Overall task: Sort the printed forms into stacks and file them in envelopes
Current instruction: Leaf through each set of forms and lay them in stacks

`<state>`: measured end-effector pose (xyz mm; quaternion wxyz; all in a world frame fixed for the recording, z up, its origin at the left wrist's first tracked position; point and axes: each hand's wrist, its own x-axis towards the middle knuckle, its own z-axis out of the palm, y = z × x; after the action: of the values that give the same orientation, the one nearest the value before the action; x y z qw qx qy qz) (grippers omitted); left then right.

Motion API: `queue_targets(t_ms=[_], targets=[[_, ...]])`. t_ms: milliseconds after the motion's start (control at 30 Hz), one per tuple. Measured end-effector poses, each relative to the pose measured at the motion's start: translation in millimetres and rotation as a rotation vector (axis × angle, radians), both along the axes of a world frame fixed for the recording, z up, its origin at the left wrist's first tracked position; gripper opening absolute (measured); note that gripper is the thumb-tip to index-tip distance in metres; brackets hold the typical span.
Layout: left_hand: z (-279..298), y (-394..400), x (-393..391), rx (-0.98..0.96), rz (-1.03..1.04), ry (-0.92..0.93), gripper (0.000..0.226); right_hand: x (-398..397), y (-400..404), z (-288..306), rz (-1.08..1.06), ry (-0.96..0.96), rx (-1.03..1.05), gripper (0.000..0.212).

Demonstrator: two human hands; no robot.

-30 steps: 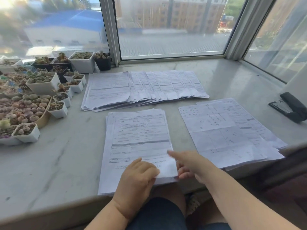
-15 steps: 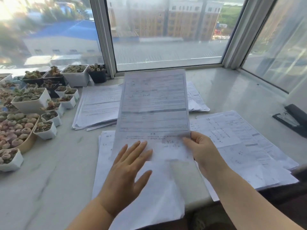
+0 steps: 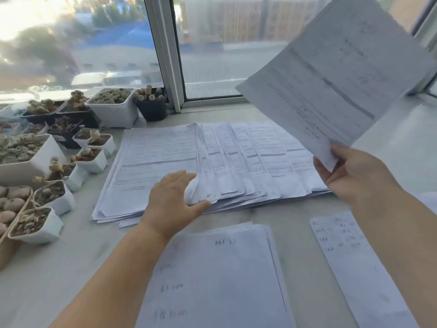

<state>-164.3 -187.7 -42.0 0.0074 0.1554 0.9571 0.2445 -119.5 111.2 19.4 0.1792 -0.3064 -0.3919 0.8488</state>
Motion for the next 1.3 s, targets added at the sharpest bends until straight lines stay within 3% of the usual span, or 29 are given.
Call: queue_targets(t_ms=[67, 167, 267, 367, 600, 833, 1067, 1300], targets=[[-8.7, -0.8, -5.1, -0.038, -0.024, -0.06, 0.063, -16.8, -14.5, -5.2, 0.095, -0.011, -0.051, 0.017], [-22.2, -1.3, -10.5, -0.097, -0.015, 0.039, 0.051, -43.5, -39.0, -17.4, 0.259, -0.052, -0.11, 0.016], [-28.9, -4.9, -11.3, -0.046, 0.043, 0.114, 0.043, -62.9, -62.6, -31.8, 0.403, -0.083, -0.111, 0.018], [-33.3, -11.6, -10.7, -0.006, 0.028, 0.079, 0.045, -75.0, -76.3, -43.8, 0.494, -0.129, -0.078, 0.017], [-35.6, -21.3, -17.5, 0.065, 0.019, 0.017, 0.054, -84.5, -90.3, -59.4, 0.613, -0.161, -0.041, 0.019], [-32.1, -17.6, -11.8, 0.018, 0.049, 0.117, 0.033, -84.6, -99.0, -62.6, 0.664, -0.148, -0.041, 0.017], [-28.9, -16.8, -9.1, 0.017, 0.035, 0.112, 0.057, -81.4, -100.4, -59.1, 0.709, -0.125, -0.031, 0.017], [-30.4, -14.3, -8.1, -0.002, 0.008, 0.165, 0.05, -79.9, -103.2, -50.4, 0.733, -0.088, -0.019, 0.015]])
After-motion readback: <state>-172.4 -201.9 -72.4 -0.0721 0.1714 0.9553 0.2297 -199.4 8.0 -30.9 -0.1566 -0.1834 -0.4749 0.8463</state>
